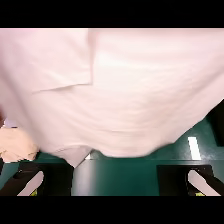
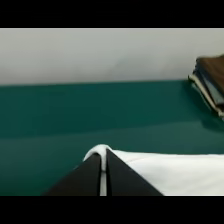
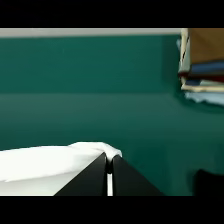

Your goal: Fold the shirts.

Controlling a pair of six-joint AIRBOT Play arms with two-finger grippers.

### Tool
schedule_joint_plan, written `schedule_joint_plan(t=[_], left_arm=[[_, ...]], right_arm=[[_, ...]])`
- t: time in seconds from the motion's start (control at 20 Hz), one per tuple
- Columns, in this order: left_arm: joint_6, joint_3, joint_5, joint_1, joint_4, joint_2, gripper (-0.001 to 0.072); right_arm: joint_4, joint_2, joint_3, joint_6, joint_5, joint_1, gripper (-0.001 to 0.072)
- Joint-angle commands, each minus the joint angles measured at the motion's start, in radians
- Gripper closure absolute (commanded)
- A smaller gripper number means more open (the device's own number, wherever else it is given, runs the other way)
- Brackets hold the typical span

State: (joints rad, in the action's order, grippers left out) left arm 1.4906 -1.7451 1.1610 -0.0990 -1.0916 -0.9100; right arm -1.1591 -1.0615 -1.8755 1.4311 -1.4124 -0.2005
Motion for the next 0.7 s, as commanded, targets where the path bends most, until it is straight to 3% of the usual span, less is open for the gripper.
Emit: schedule_joint_plan(t=[0.0,0.2,0.35,0.5,0.65], left_arm=[[-0.030,0.209,0.028,0.000,0.041,-0.129,0.0683],[-0.085,0.332,-0.024,0.000,0.040,-0.375,0.0683],[-0.112,0.331,-0.181,0.000,0.053,-0.560,0.0683],[-0.112,0.310,-0.348,0.000,0.094,-0.659,0.0683],[-0.112,0.277,-0.381,-0.001,0.104,-0.674,0.0683]], right_arm=[[-0.031,-0.152,0.137,0.000,-0.037,0.063,0.0696],[-0.079,-0.371,0.249,0.000,-0.008,0.120,0.0696],[-0.062,-0.535,0.253,0.000,0.086,0.130,0.0696],[-0.063,-0.657,0.177,0.001,0.135,0.130,0.0696],[-0.063,-0.705,0.069,0.001,0.126,0.130,0.0696]])
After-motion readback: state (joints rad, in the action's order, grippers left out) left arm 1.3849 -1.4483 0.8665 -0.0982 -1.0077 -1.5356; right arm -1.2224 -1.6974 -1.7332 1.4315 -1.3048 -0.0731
